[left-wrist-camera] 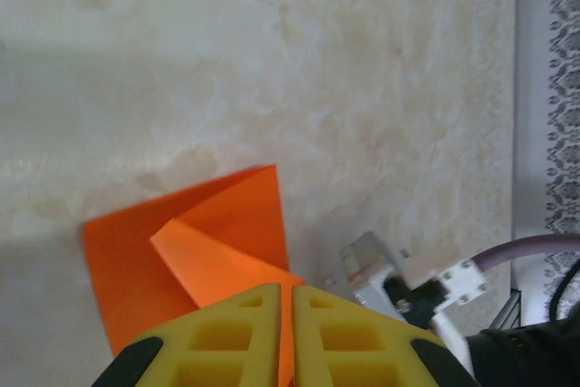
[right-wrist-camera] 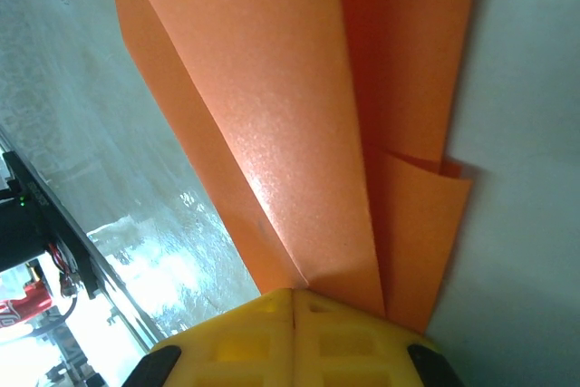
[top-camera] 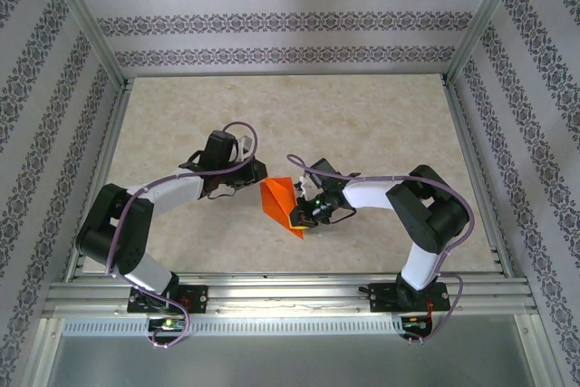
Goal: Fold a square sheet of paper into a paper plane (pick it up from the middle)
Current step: Fourth fold the wing at the center of the table.
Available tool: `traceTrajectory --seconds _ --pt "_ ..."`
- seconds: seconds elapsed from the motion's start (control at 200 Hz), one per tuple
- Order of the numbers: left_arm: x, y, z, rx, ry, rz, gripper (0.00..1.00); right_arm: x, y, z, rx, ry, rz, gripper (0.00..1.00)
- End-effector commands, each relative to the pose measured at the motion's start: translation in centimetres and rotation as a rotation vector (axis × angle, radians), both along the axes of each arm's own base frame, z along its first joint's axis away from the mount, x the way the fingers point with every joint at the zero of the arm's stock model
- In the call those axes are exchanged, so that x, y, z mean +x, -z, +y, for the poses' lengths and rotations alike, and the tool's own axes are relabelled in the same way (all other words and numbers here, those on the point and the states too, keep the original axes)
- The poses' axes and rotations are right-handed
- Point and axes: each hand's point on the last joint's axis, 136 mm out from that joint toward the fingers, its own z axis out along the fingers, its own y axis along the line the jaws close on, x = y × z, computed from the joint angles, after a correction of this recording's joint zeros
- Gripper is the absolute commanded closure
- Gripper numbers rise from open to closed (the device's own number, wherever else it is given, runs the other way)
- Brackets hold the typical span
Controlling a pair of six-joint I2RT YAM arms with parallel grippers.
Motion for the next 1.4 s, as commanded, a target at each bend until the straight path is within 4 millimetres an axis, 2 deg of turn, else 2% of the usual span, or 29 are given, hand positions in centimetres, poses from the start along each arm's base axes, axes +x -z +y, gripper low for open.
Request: traceTrajectory --seconds 0.0,0.335,0.495,0.779,1.054,1.189,1.394 --pt "0.0 -0.5 -1.4 -0.028 0.019 -0.031 0.87 -1.5 2.3 -2.7 -0.14 0.024 0.052 1.0" --pt "-1.2 2.0 -3.4 -0.029 0.063 0.022 0.87 -1.5 2.5 -2.8 -0.153 0.038 0.055 1.0" --pt "-0.9 2.0 -4.0 -0.018 0.078 0.019 0.87 -1.5 2.5 -2.9 -0.154 0.039 0.051 1.0" --pt "-1.0 2.3 -3.6 -0.015 0.055 0.014 0.87 -1.0 1.7 -2.5 -0.135 0.044 0.031 1.0" --pt "-1.1 2.3 -4.7 -0.06 0.084 0.025 0.87 -1.1 1.5 -2.7 -0.133 0.047 0.02 1.0" --pt "-1.5 3.1 -5.6 -0.074 0.119 0.056 0.88 -1.2 1.7 -2.8 -0.136 0.052 0.028 1.0" --pt "-1.9 4.4 -5.8 -0.06 0.127 0.077 0.87 -0.9 1.5 -2.7 -0.136 0.056 0.029 1.0"
